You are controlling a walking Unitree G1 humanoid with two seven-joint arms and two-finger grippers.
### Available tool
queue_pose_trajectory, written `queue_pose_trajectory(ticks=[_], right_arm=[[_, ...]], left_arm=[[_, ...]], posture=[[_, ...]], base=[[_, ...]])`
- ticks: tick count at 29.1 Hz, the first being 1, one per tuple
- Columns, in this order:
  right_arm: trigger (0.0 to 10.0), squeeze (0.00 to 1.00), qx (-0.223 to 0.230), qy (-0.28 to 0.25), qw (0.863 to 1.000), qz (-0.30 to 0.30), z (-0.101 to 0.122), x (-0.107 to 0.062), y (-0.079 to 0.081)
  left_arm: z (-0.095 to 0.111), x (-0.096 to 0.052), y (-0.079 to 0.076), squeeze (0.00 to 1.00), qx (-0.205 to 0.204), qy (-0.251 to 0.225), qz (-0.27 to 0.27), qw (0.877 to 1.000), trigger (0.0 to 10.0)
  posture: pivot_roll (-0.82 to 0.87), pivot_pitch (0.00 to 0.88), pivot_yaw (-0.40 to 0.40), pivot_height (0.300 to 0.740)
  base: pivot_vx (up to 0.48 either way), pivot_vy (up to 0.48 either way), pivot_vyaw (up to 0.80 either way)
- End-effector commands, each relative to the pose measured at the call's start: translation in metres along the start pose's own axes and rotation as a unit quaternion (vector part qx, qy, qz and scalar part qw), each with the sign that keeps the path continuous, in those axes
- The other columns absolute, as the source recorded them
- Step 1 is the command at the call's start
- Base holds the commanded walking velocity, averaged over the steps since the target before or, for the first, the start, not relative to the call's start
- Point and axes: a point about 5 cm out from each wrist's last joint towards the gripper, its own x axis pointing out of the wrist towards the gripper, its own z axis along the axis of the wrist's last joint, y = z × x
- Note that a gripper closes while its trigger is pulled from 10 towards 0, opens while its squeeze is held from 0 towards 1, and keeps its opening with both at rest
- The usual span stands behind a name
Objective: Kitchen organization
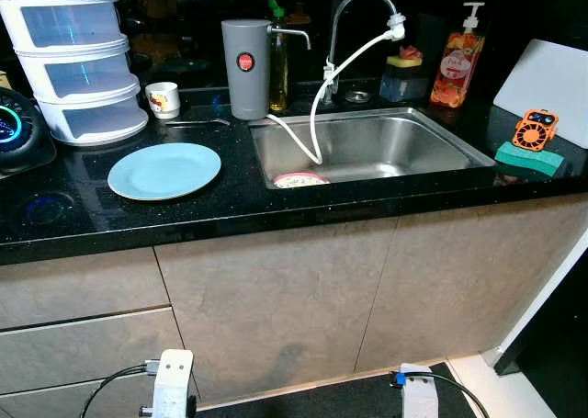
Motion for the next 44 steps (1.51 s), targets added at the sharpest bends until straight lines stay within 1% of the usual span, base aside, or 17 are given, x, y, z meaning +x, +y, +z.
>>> queue_pose_trajectory(ticks=[1,4,8,10,14,19,22,23,24,26,28,29,32,36,37,40,44], right_arm=[[10.0,0.0,-0.002,0.011,1.0,0.007,-0.003,0.0,0.004],[10.0,0.0,-0.001,0.005,1.0,0.009,0.0,0.0,0.004],[10.0,0.0,-0.014,0.009,1.0,0.008,-0.001,0.001,0.004],[10.0,0.0,-0.006,0.011,1.0,0.0,-0.002,0.0,0.004],[10.0,0.0,0.006,0.003,1.0,0.001,0.003,0.002,0.01],[10.0,0.0,0.018,-0.016,1.0,0.018,0.012,0.003,0.016],[10.0,0.0,0.014,-0.017,1.0,0.022,0.013,0.003,0.015],[10.0,0.0,0.0,-0.013,1.0,0.025,0.011,0.003,0.013],[10.0,0.0,0.001,0.0,1.0,0.01,0.004,0.002,0.005],[10.0,0.0,0.03,0.002,0.999,-0.013,0.004,0.001,-0.001],[10.0,0.0,0.039,0.001,0.999,-0.017,0.005,0.002,-0.001],[10.0,0.0,0.038,0.001,0.999,-0.017,0.005,0.002,-0.001],[10.0,0.0,0.008,0.011,1.0,-0.004,0.001,0.001,0.003],[10.0,0.0,0.011,0.011,1.0,-0.005,0.001,0.001,0.002],[10.0,0.0,0.007,0.011,1.0,0.0,0.0,0.001,0.003],[10.0,0.0,-0.004,0.014,1.0,0.004,-0.001,0.001,0.002],[10.0,0.0,0.001,0.015,1.0,-0.004,-0.002,0.0,0.0]], left_arm=[[-0.007,-0.001,-0.001,0.0,-0.002,0.014,0.002,1.0,10.0],[-0.007,-0.002,-0.003,0.0,-0.001,0.009,-0.006,1.0,10.0],[-0.008,-0.002,0.0,0.0,-0.004,0.012,0.002,1.0,10.0],[-0.008,-0.002,0.0,0.0,-0.004,0.013,0.002,1.0,10.0],[-0.008,-0.002,-0.004,0.0,0.0,0.015,-0.006,1.0,10.0],[-0.004,0.0,-0.006,0.0,0.0,0.011,-0.008,1.0,10.0],[-0.003,0.0,-0.005,0.0,0.0,0.01,-0.008,1.0,10.0],[-0.002,0.0,-0.004,0.0,0.003,0.009,-0.007,1.0,10.0],[-0.002,0.001,-0.001,0.0,0.0,0.01,0.0,1.0,10.0],[-0.001,0.001,0.0,0.0,0.002,0.01,-0.002,1.0,10.0],[-0.001,0.0,0.0,0.0,0.005,0.009,-0.005,1.0,10.0],[-0.001,0.0,0.0,0.0,0.005,0.009,-0.004,1.0,10.0],[-0.003,0.0,0.002,0.0,0.001,0.011,0.003,1.0,10.0],[-0.003,0.0,-0.002,0.0,0.006,0.007,-0.006,1.0,10.0],[-0.003,0.0,-0.001,0.0,0.005,0.008,-0.002,1.0,10.0],[-0.004,-0.001,0.0,0.0,0.001,0.01,0.004,1.0,10.0],[-0.005,-0.001,-0.001,0.0,0.003,0.009,-0.003,1.0,10.0]], posture=[[-0.04,0.027,-0.003,0.74],[-0.03,0.021,-0.001,0.74],[-0.04,0.012,0.006,0.74],[-0.05,0.012,0.014,0.74],[-0.06,0.015,0.025,0.74],[-0.05,0.022,0.018,0.74],[-0.05,0.02,0.016,0.74],[-0.05,0.018,0.01,0.74],[-0.05,0.022,0.014,0.74],[-0.05,0.021,0.018,0.74],[-0.05,0.014,0.016,0.74],[-0.05,0.014,0.016,0.74],[-0.05,0.007,0.008,0.74],[-0.04,0.004,0.01,0.74],[-0.04,0.0,-0.003,0.74],[-0.04,0.0,-0.005,0.74],[-0.04,0.0,-0.003,0.74]], base=[[0.0,0.0,0.0],[0.0,0.0,0.0],[0.0,0.0,0.0],[0.0,0.0,0.0],[0.0,0.0,0.0],[0.0,0.0,0.0],[0.0,0.0,0.0],[0.0,0.0,0.0],[0.0,0.0,0.0],[0.0,0.0,0.0],[0.0,0.0,0.0],[0.0,0.0,0.0],[0.0,0.0,0.0],[0.0,0.0,0.0],[0.0,0.0,0.0],[0.0,0.0,0.0],[0.0,0.0,0.0]])
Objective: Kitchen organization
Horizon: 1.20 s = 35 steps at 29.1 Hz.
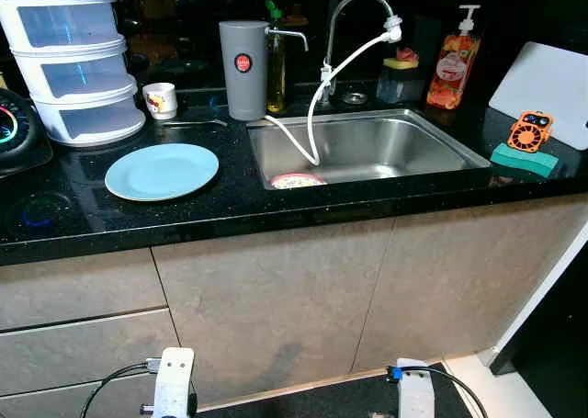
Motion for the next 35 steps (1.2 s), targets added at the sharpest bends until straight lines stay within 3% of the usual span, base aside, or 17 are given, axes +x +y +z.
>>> queue_pose_trajectory(ticks=[1,10,16,22,28,30,35], right_arm=[[10.0,0.0,0.003,0.016,1.0,-0.005,-0.009,-0.002,-0.002],[10.0,0.0,0.008,0.015,1.0,-0.001,-0.009,-0.002,0.0],[10.0,0.0,0.057,0.01,0.998,0.005,-0.009,-0.002,-0.001],[10.0,0.0,0.071,0.021,0.997,0.017,-0.013,-0.003,0.0],[10.0,0.0,0.073,0.024,0.997,0.029,-0.018,-0.004,0.001],[10.0,0.0,0.03,0.029,0.999,0.008,-0.019,-0.004,-0.002],[10.0,0.0,0.016,0.035,0.999,0.007,-0.021,-0.005,-0.004]], left_arm=[[-0.007,-0.002,0.002,0.0,0.005,0.012,-0.001,1.0,10.0],[-0.01,-0.003,0.007,0.0,-0.001,0.019,0.013,1.0,10.0],[-0.008,-0.002,0.005,0.0,0.009,0.017,-0.003,1.0,10.0],[-0.008,-0.002,0.003,0.0,0.009,0.018,-0.005,1.0,10.0],[-0.008,-0.002,0.002,0.0,0.012,0.019,-0.006,1.0,10.0],[-0.007,-0.002,0.002,0.0,0.011,0.018,-0.003,1.0,10.0],[-0.008,-0.002,0.002,0.0,0.007,0.019,0.0,1.0,10.0]], posture=[[-0.04,0.0,-0.003,0.74],[-0.04,0.011,0.0,0.74],[-0.05,0.019,0.012,0.74],[-0.05,0.02,0.021,0.74],[-0.05,0.021,0.028,0.74],[-0.05,0.019,0.017,0.74],[-0.04,0.025,0.022,0.74]], base=[[0.0,0.0,0.0],[0.0,0.0,0.0],[0.0,0.0,0.0],[0.0,0.0,0.0],[0.0,0.0,0.0],[0.0,0.0,0.0],[0.0,0.0,0.0]])
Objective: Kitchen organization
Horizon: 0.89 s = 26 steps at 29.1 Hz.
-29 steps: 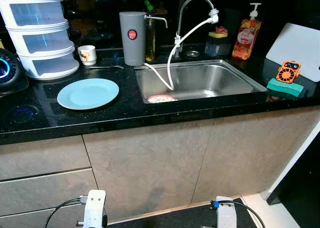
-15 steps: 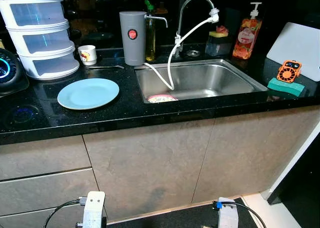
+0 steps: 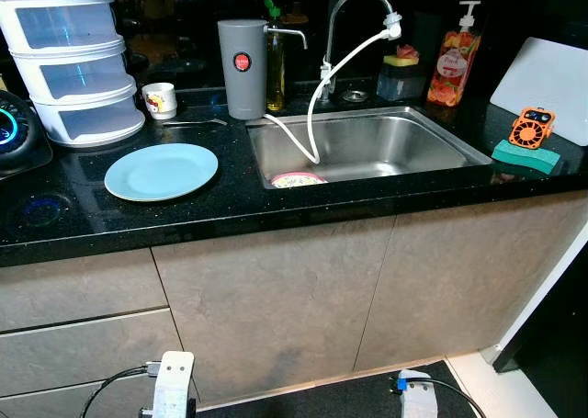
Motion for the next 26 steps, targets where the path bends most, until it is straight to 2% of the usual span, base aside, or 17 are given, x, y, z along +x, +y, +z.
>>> queue_pose_trajectory(ticks=[1,2,7,12,13,21,26], right_arm=[[10.0,0.0,0.011,0.014,1.0,-0.002,-0.0064,-0.001,-0.0003],[10.0,0.0,0.017,0.013,1.0,-0.001,-0.0062,-0.0009,-0.0004],[10.0,0.0,-0.008,0.017,1.0,0.009,-0.0052,-0.0004,0.001],[10.0,0.0,-0.006,0.015,1.0,-0.002,-0.0038,-0.0001,0.0003],[10.0,0.0,-0.022,0.017,1.0,0.0,-0.0037,0.0001,0.0014],[10.0,0.0,-0.04,0.015,0.999,-0.01,-0.0016,0.0005,0.0],[10.0,0.0,-0.03,0.012,0.999,-0.02,-0.002,0.0002,-0.0016]], left_arm=[[-0.0028,-0.0005,-0.0013,0.0,0.005,0.007,-0.008,1.0,10.0],[-0.0022,-0.0004,-0.0019,0.0,0.008,0.005,-0.012,1.0,10.0],[-0.0056,-0.001,0.0003,0.0,-0.011,0.012,0.01,1.0,10.0],[-0.0026,-0.0004,-0.0028,0.0,0.003,0.004,-0.009,1.0,10.0],[-0.0042,-0.0007,-0.0004,0.0,-0.003,0.009,0.003,1.0,10.0],[-0.0054,-0.0012,0.0014,0.0,-0.005,0.011,0.011,1.0,10.0],[-0.005,-0.0013,0.0004,0.0,0.0,0.008,0.002,1.0,10.0]], posture=[[-0.05,0.025,0.018,0.74],[-0.05,0.025,0.018,0.74],[-0.04,0.029,0.011,0.74],[-0.04,0.026,0.007,0.74],[-0.04,0.026,-0.001,0.74],[-0.05,0.028,-0.004,0.74],[-0.05,0.027,-0.007,0.74]], base=[[0.0,0.0,0.0],[0.0,0.0,0.0],[0.0,0.0,0.0],[0.0,0.0,0.0],[0.0,0.0,0.0],[0.0,0.0,0.0],[0.0,0.0,0.0]])
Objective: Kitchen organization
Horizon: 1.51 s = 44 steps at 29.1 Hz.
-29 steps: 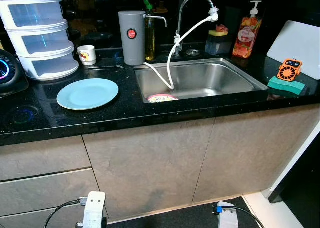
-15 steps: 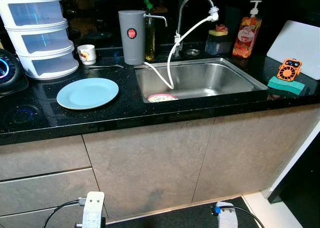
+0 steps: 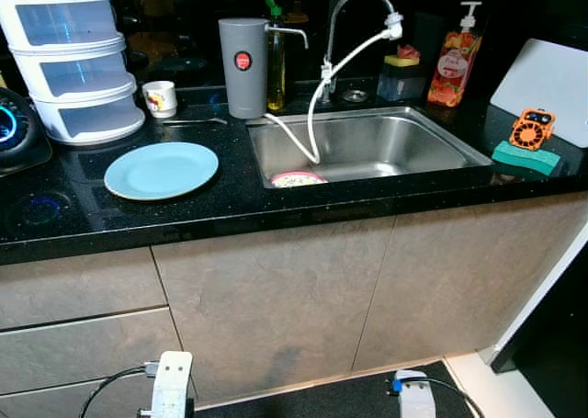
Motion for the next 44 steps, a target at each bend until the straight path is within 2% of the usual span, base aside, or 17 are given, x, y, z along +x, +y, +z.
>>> queue_pose_trajectory(ticks=[1,7,18,22,27,30,34,37,39,41,42,44], right_arm=[[10.0,0.0,-0.001,0.005,1.0,-0.004,-0.002,0.0,0.0],[10.0,0.0,0.007,0.002,1.0,-0.004,-0.003,0.0,0.0],[10.0,0.0,-0.014,-0.002,1.0,-0.003,0.002,0.0,0.0],[10.0,0.0,-0.001,-0.005,1.0,-0.01,0.002,0.0,-0.003],[10.0,0.0,-0.014,0.004,1.0,-0.004,-0.003,-0.001,-0.001],[10.0,0.0,0.002,-0.002,1.0,-0.008,-0.001,0.0,0.0],[10.0,0.0,-0.012,0.001,1.0,0.001,-0.002,0.0,0.003],[10.0,0.0,-0.005,-0.001,1.0,-0.004,-0.001,0.0,0.001],[10.0,0.0,-0.003,-0.001,1.0,-0.007,0.0,0.0,0.001],[10.0,0.0,-0.015,0.004,1.0,-0.008,0.0,0.0,0.001],[10.0,0.0,-0.023,0.003,1.0,-0.006,0.001,0.0,0.001],[10.0,0.0,-0.019,0.0,1.0,-0.007,0.002,0.001,0.0]], left_arm=[[-0.006,-0.001,0.001,0.0,-0.003,0.01,0.008,1.0,10.0],[-0.004,-0.001,-0.002,0.0,-0.001,0.004,-0.004,1.0,10.0],[-0.002,0.0,-0.001,0.0,0.0,0.008,0.007,1.0,10.0],[0.002,0.001,-0.005,0.0,0.001,-0.003,-0.01,1.0,10.0],[-0.001,0.0,-0.002,0.0,0.001,0.007,0.008,1.0,10.0],[0.005,0.002,-0.006,0.0,0.007,-0.005,-0.013,1.0,10.0],[0.006,0.003,-0.002,0.0,0.011,0.001,0.005,1.0,10.0],[0.011,0.004,-0.008,0.0,0.006,-0.011,-0.012,1.0,10.0],[0.008,0.003,-0.009,0.0,0.016,-0.006,-0.018,1.0,10.0],[0.003,0.002,-0.004,0.0,0.02,0.008,-0.001,1.0,10.0],[0.005,0.002,-0.002,0.0,0.002,0.001,0.007,1.0,10.0],[0.007,0.003,-0.004,0.0,-0.002,-0.005,0.002,1.0,10.0]], posture=[[-0.05,0.03,-0.005,0.74],[-0.04,0.023,-0.005,0.74],[-0.05,0.001,-0.01,0.74],[-0.05,0.0,-0.007,0.74],[-0.05,0.0,-0.003,0.74],[-0.05,0.0,0.007,0.74],[-0.05,0.0,-0.005,0.74],[-0.03,0.0,-0.002,0.74],[-0.04,0.0,-0.005,0.74],[-0.05,0.0,-0.01,0.74],[-0.05,0.0,-0.005,0.74],[-0.04,0.0,0.006,0.74]], base=[[0.0,0.0,0.0],[0.0,0.0,0.0],[0.0,0.0,0.0],[0.0,0.0,0.0],[0.0,0.0,0.0],[0.0,0.0,0.0],[0.0,0.0,0.0],[0.0,0.0,0.0],[0.0,0.0,0.0],[0.0,0.0,0.0],[0.0,0.0,0.0],[0.0,0.0,0.0]])
